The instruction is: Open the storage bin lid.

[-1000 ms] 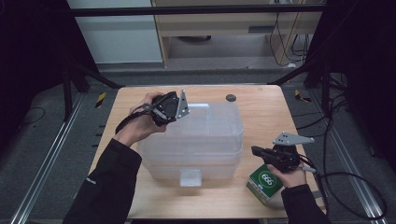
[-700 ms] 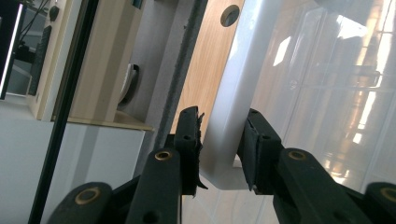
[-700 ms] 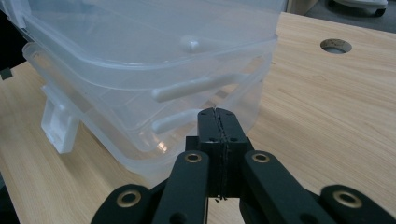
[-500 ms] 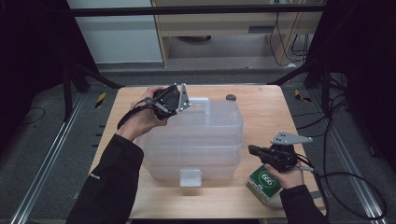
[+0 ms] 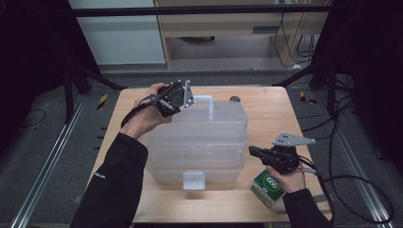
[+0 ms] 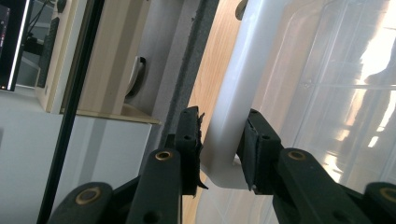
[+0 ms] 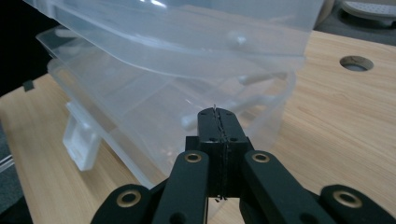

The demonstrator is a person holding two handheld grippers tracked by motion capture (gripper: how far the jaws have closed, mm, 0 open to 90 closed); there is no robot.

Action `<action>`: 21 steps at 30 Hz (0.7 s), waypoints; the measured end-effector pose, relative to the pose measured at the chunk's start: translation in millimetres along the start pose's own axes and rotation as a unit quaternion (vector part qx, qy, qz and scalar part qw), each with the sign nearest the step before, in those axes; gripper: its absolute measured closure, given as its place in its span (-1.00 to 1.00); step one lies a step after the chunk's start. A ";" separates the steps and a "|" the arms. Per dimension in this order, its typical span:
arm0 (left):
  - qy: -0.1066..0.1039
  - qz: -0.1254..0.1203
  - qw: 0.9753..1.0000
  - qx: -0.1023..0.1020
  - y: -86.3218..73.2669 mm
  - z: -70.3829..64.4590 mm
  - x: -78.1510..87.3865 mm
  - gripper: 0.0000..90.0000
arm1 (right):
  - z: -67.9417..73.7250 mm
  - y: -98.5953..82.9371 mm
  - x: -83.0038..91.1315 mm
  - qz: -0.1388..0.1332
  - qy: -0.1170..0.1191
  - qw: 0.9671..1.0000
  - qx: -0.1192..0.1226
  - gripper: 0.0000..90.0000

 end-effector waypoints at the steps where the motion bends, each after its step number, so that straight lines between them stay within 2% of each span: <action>1: 0.000 0.000 1.000 -0.001 0.1 1.3 -0.5 0.55 | 2.8 3.8 -0.4 -0.005 0.005 1.000 0.001 1.00; 4: -0.001 0.002 1.000 0.000 0.3 1.9 -0.9 0.55 | 5.4 5.5 -1.8 -0.003 0.006 1.000 0.005 1.00; 11: -0.008 -0.002 1.000 0.001 -0.1 3.0 -1.4 0.54 | 5.8 8.6 -3.7 -0.011 0.015 1.000 -0.005 1.00; 21: -0.011 -0.007 1.000 -0.010 -0.9 -1.7 1.6 0.53 | 9.3 10.7 -5.8 -0.018 0.028 0.999 -0.014 1.00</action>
Point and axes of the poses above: each handheld gripper's, and its own axes: x roughly backward along the jaws, y roughly out of its top, z roughly to its left, the point moved 10 cm from there along -x, roughly forward along the jaws, and after that the axes turned 5 degrees about z, right-handed, at the moved point
